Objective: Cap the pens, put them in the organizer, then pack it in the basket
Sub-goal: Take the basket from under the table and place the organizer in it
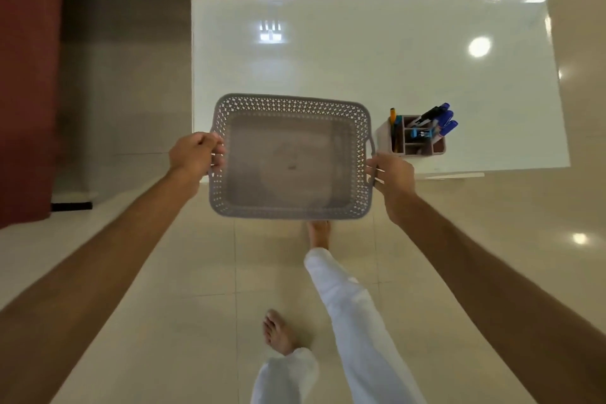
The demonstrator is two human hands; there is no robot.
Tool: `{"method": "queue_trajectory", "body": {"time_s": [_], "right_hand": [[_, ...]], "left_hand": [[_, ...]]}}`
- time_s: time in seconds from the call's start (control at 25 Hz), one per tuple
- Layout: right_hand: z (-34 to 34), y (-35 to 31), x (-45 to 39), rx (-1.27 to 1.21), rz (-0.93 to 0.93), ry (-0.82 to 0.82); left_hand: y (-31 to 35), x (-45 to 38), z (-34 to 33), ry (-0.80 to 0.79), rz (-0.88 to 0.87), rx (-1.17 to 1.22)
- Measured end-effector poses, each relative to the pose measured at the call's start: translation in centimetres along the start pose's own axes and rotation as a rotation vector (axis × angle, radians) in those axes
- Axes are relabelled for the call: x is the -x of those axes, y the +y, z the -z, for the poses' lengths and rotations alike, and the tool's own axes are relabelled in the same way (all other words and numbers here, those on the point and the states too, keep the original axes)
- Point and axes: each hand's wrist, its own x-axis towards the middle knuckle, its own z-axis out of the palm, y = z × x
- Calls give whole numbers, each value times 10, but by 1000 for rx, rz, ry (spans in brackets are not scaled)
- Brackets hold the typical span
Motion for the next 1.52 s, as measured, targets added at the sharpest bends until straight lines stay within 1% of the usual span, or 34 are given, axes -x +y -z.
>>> {"method": "queue_trajectory", "body": {"time_s": [0.08, 0.12, 0.2, 0.24, 0.32, 0.36, 0.4, 0.44, 0.56, 0.6, 0.64, 0.68, 0.8, 0.84, 0.92, 1.04, 1.12, 1.24, 1.4, 1.52], "right_hand": [[-9, -15, -31, -68, -46, -42], [-13, -23, -47, -53, -67, -60], [-21, -32, -70, -3, -42, -96], [-22, -33, -77, 55, 13, -74], [-15, -26, -76, 233, 201, -30], [-5, -18, -70, 290, 246, -24], [8, -11, -62, 291, 218, 2], [24, -4, -59, 248, 127, 63], [77, -2, -82, 55, -205, 380], [94, -6, -95, 47, -254, 422], [107, -12, -110, 61, -266, 412], [115, -18, -125, 95, -255, 366], [113, -37, -159, 247, -201, 188], [108, -43, -165, 332, -188, 175], [99, -52, -172, 475, -182, 201], [90, -63, -171, 491, -187, 228], [88, -74, -166, 471, -156, 231], [91, -109, -153, 482, -22, 185], [80, -164, -134, 527, 192, 91], [46, -190, -125, 537, 293, -48]], "left_hand": [[9, -32, -16, 37, 25, -1], [13, -45, -27, 51, 53, 3], [14, -66, -42, 76, 86, 7], [11, -74, -48, 88, 100, 9], [6, -86, -58, 114, 149, 11], [4, -90, -62, 117, 168, 14], [3, -93, -67, 114, 184, 14], [5, -94, -70, 116, 197, 13], [12, -102, -77, 130, 198, 8], [15, -104, -79, 129, 194, 9], [19, -106, -81, 126, 190, 12], [23, -108, -82, 123, 182, 7], [33, -114, -84, 97, 145, -18], [35, -116, -84, 93, 145, -26], [39, -120, -84, 102, 142, -53], [42, -118, -86, 156, 103, -263], [42, -111, -84, 158, 76, -336], [36, -111, -74, 110, 81, -294], [22, -115, -63, 73, 7, -299], [23, -113, -62, 44, -14, -244]]}}
